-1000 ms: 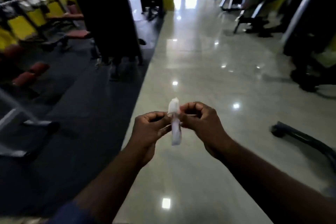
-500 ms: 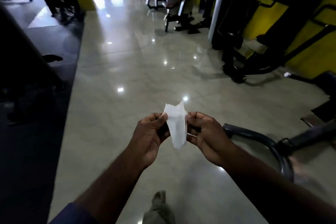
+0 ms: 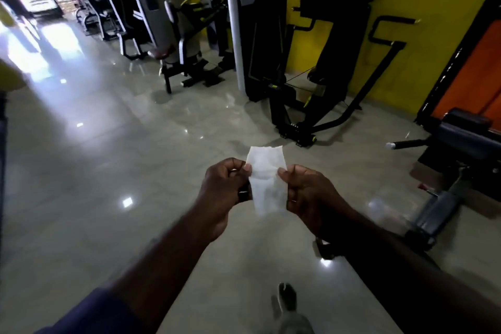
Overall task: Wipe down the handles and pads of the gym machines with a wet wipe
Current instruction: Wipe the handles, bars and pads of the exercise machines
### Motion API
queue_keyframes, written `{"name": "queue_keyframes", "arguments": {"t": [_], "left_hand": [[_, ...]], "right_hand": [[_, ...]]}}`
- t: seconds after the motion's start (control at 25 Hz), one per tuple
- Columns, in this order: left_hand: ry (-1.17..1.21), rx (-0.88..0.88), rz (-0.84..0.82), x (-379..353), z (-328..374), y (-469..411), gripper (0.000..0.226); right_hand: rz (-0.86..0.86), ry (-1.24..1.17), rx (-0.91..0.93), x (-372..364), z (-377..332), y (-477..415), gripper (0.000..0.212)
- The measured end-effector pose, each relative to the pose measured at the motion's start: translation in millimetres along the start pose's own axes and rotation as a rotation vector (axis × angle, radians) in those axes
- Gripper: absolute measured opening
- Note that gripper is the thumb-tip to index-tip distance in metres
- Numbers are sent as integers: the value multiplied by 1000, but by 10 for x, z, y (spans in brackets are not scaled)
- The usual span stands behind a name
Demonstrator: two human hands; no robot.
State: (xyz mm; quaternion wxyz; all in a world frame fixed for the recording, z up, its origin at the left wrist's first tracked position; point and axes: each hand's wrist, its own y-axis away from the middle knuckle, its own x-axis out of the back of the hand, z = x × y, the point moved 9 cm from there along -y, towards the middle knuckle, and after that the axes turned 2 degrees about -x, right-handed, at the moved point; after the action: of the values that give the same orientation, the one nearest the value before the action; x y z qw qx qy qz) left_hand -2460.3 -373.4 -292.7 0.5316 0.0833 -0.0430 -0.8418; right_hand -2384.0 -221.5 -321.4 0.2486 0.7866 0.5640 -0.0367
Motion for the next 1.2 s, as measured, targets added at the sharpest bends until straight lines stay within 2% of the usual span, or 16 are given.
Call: {"name": "queue_keyframes", "arguments": {"t": [0.16,0.28,0.36,0.48,0.68,0.72,0.8,0.88,1.08,1.2], "left_hand": [[12,27,30,-13,197,-1688,16],[25,23,69,172,490,-2699,16],[29,19,135,491,684,-3336,18],[70,-9,203,1025,934,-4293,18],[90,-61,229,1788,1190,-6191,12],[98,-50,200,1888,1267,-6606,15],[72,-52,86,1960,1518,-7432,31],[-52,-60,-52,1849,1760,-8229,47],[-335,-151,-203,1401,2138,-10012,37],[-537,-253,-255,1080,2141,-11156,38]], "right_hand": [[52,-59,-54,134,-529,-1557,30],[-169,47,-112,-195,-993,-2602,49],[-340,131,-145,-583,-1279,-3288,49],[-388,164,-146,-1047,-1657,-4403,44],[-133,185,27,-1398,-2207,-6377,30],[-68,197,72,-1442,-2360,-6754,29],[76,284,208,-1479,-2769,-7418,40],[189,362,316,-1406,-3186,-7963,48],[134,383,383,-985,-3865,-9277,43],[221,474,412,-524,-4170,-10222,47]]}}
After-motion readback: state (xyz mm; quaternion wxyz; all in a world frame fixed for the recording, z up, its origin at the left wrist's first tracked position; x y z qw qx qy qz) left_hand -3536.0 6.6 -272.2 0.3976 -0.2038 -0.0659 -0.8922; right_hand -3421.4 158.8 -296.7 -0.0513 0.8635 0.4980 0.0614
